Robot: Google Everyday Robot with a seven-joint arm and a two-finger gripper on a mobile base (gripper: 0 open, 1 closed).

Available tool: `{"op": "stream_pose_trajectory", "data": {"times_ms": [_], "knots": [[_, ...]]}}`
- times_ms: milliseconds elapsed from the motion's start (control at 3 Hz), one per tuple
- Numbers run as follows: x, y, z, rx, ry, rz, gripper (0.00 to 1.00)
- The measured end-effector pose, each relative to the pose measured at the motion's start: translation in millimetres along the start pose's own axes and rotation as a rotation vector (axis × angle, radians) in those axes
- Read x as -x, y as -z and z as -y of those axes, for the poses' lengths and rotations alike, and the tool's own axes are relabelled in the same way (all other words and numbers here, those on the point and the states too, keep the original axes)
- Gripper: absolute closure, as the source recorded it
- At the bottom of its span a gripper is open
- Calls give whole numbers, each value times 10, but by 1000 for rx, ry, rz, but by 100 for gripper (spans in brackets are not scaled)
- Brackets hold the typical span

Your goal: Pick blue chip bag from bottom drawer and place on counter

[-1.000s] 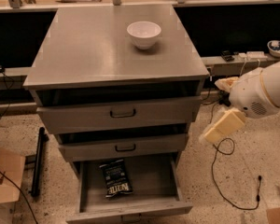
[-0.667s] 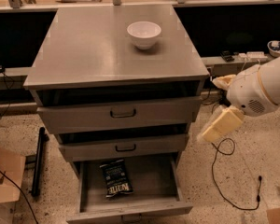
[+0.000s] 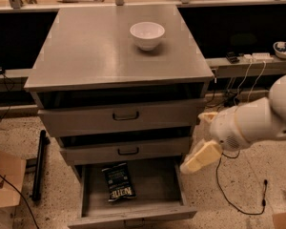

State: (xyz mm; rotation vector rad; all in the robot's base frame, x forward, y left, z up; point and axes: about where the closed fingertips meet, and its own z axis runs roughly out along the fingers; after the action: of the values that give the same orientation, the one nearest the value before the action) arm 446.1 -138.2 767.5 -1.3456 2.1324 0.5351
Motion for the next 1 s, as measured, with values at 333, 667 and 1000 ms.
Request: {"op": "stream_pose_trajectory", "data": {"times_ms": [333, 667, 1000], "knots": [[-271, -542, -110, 32, -66, 69, 0], [-638, -1343, -147, 72, -173, 174, 0], [-974, -1948, -94, 114, -242, 206, 0]]}}
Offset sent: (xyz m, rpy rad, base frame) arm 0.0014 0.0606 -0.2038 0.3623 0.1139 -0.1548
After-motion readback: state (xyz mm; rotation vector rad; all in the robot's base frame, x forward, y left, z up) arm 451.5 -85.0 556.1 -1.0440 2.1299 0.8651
